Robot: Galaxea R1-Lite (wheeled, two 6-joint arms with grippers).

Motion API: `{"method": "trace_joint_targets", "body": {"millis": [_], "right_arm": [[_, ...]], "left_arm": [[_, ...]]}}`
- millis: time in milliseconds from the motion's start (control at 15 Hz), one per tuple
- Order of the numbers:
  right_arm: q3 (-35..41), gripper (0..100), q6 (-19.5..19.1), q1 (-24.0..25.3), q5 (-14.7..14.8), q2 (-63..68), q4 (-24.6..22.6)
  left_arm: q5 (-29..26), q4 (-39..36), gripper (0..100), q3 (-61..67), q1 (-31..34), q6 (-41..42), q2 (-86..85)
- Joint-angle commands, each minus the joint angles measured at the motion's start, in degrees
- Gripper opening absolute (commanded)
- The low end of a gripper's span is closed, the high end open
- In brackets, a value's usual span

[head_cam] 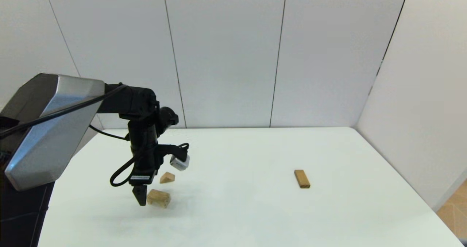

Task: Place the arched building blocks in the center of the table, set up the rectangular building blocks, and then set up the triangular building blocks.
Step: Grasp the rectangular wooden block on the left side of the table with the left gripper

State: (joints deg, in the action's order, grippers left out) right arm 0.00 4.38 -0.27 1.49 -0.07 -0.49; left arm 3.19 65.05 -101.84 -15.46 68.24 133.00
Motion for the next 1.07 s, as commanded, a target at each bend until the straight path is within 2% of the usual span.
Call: {"method": "trace_joint_targets", "body": {"millis": [67,533,667,1067], "right_arm": [[0.0,100,0.0,0.0,0.0,0.1,0.0],[0.0,100,0.0,0.0,0.0,0.1,0.0],[0.0,100,0.0,0.0,0.0,0.1,0.0],[0.0,100,0.0,0.0,0.0,0.1,0.0]], "left_arm": [[-1.1,0.4,100,0.3,0.2,0.6,1.6],[-5.9,-2.1,100,0.2,1.4,2.2,4.8],[-5.9,-2.1,100,0.2,2.6,5.2,4.9],[-6.4,-2.2,100,0.2,4.1,7.1,5.2]]}}
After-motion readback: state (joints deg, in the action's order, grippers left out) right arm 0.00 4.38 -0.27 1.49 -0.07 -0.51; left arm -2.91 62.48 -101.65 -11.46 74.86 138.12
